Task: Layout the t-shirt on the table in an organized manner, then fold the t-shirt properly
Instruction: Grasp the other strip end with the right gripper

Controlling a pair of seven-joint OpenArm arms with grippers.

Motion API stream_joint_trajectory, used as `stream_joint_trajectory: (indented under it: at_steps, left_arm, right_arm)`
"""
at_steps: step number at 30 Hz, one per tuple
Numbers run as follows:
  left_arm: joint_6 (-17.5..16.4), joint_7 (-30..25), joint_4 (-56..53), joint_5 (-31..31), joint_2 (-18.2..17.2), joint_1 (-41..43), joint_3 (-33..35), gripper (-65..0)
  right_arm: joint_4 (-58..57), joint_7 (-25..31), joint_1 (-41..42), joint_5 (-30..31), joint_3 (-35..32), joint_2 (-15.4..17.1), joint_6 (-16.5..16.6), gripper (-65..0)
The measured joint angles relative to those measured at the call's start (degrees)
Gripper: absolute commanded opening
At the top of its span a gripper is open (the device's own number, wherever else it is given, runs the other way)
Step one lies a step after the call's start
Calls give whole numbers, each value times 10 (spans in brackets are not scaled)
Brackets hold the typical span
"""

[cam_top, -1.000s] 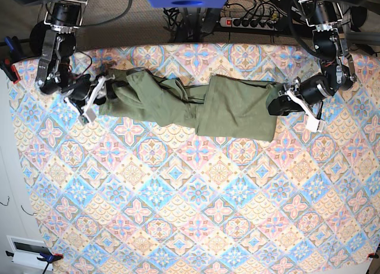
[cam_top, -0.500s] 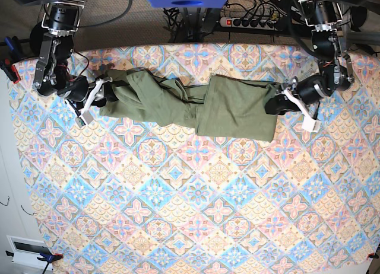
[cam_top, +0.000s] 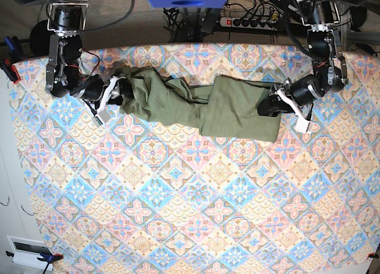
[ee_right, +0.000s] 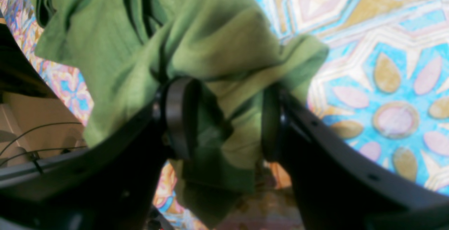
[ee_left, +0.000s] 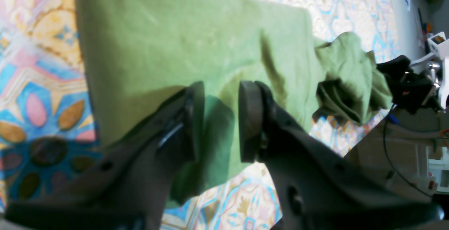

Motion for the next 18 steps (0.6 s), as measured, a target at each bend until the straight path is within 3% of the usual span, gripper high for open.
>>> stream_joint_trajectory:
  at_steps: [3, 6, 13, 18]
  left_arm:
    - [0, 0, 0, 0, 0, 0, -1, -501]
    - [0, 0, 0, 0, 0, 0, -1, -501]
    - [0, 0, 0, 0, -1, 0, -1, -501]
    - [0, 0, 0, 2, 0, 2, 0, -501]
  right_arm:
    - [-12, -30, 26, -15, 0, 0, 0, -542]
    - [-36, -19, 28, 1, 24, -5, 2, -650]
    - [-44, -30, 28, -6, 133, -10, 2, -639]
    - [-48, -45, 90, -43, 152, -2, -7, -639]
